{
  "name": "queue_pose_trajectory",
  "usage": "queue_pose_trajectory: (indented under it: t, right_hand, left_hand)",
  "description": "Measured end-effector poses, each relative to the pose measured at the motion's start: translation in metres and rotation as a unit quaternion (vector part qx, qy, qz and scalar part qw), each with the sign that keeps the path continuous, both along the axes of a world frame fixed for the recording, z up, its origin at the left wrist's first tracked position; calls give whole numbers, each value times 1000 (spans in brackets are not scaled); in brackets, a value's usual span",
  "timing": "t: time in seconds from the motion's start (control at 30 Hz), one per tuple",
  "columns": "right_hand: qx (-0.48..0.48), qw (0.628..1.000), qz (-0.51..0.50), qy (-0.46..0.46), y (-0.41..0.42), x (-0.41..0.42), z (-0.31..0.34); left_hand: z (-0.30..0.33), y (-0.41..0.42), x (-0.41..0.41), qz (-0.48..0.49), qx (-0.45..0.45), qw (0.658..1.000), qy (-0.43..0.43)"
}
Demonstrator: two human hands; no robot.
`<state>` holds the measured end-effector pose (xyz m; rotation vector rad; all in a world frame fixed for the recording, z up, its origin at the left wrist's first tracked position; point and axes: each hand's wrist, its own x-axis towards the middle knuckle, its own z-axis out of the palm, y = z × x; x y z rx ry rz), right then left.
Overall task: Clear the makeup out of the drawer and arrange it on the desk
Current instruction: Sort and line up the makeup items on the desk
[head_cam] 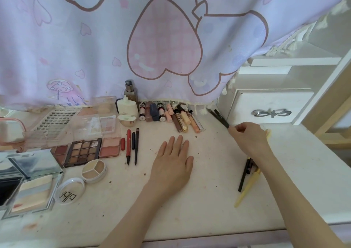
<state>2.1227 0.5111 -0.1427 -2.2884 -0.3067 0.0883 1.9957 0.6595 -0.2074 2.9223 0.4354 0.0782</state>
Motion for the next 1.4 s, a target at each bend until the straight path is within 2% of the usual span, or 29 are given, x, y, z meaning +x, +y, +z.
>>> queue_pose_trajectory:
  t: [0.1,0.17,0.23,0.3,0.43,0.5,0.6,0.77,0.83,0.9,1.1,1.23,1.33,1.4]
  right_hand:
    - [174,984,6,32,-9,-17,5]
    - [295,954,10,56,-13,-26,14]
    - [333,940,31,69,-14,-29,23]
    - [323,939,71,98,-13,-31,30]
    - [327,897,172,245,-4,-35,33]
    - [367,873,165,274,1,-35,34]
    - [447,839,106,292,15,-38,32]
    - [377,886,98,252,53,-62,16]
    - [364,897,79,236,65,-67,15]
    - [347,910,64,219,72,-65,18]
    - [374,899,59,222,89,-61,20]
    - [401,894,-12,199,81,-34,27]
    - [314,937,50,146,72,-26,30]
    - [208,951,127,191,80,-37,21]
  left_hand:
    - [4,-1,-2,6,-17,1000,-8]
    - [7,-2,-4,17,-86,993,-79]
    - [15,-2,-6,51,-210,957,-191]
    - [24,0,-10,75,-263,920,-280]
    - [34,13,-18,63,-153,935,-313]
    - [40,20,-24,47,-124,942,-308]
    - [48,21,-32,36,-95,963,-249]
    - [58,-2,-37,35,-62,983,-170]
    - [59,-11,-38,53,-99,983,-142]
    - [65,-19,-39,62,-188,969,-145]
    - [90,-22,-35,108,-320,931,-142]
    - [84,-15,-59,160,-450,871,-117]
    - [74,6,-74,200,-373,888,-178]
    - [68,27,-66,211,-276,919,-184]
